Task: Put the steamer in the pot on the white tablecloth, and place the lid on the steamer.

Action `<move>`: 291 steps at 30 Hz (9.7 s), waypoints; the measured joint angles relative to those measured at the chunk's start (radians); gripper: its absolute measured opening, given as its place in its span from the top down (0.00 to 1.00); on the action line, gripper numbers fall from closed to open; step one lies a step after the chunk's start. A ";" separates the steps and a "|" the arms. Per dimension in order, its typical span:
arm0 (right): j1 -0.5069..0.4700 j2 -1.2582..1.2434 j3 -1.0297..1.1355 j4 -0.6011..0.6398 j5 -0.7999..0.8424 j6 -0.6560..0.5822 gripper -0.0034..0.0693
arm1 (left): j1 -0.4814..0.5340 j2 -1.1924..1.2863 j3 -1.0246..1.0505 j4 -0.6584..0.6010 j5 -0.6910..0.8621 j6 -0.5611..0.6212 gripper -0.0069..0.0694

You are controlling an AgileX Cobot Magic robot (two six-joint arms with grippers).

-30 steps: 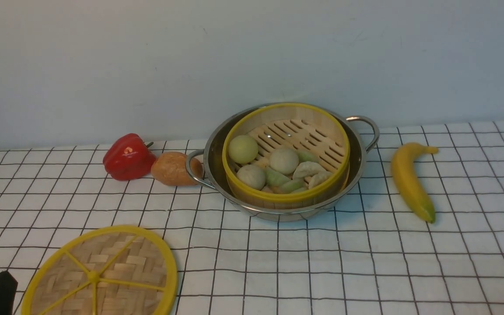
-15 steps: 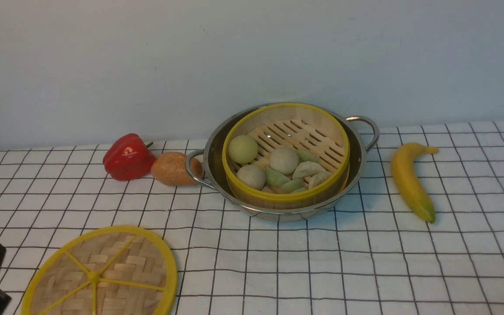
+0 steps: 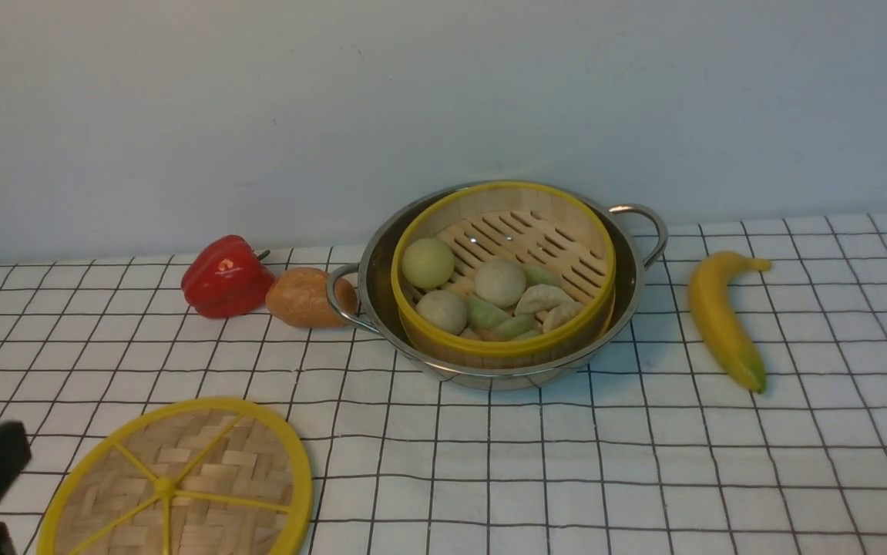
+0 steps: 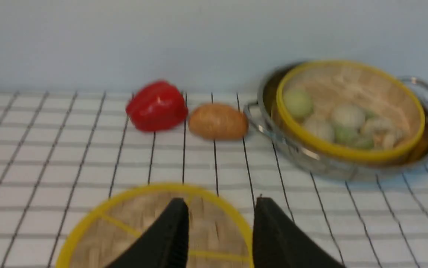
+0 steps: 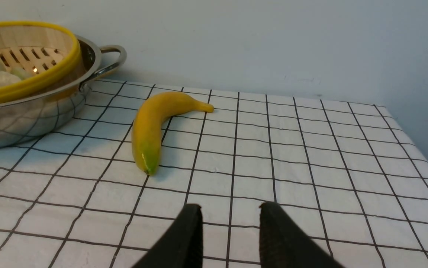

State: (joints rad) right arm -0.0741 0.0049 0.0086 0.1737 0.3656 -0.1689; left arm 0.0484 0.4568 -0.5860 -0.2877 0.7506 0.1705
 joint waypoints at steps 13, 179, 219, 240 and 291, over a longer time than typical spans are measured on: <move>0.000 0.000 0.000 0.000 0.000 0.003 0.62 | 0.000 0.583 -0.167 0.179 0.196 0.060 0.59; 0.000 0.000 0.000 0.000 -0.002 0.004 0.62 | -0.455 1.832 -1.492 0.057 0.114 0.646 0.40; 0.000 0.000 0.000 0.001 -0.015 0.004 0.62 | -0.096 0.532 -0.605 0.121 -0.129 0.195 0.62; 0.000 0.000 0.000 0.001 -0.015 0.004 0.62 | 0.112 -0.334 0.370 0.099 -0.325 0.141 0.62; 0.000 0.000 0.000 0.001 -0.015 0.003 0.62 | -0.026 -0.456 0.593 0.194 -0.404 -0.073 0.59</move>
State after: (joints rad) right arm -0.0741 0.0049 0.0086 0.1745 0.3502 -0.1661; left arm 0.0229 0.0006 0.0068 -0.0939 0.3461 0.0978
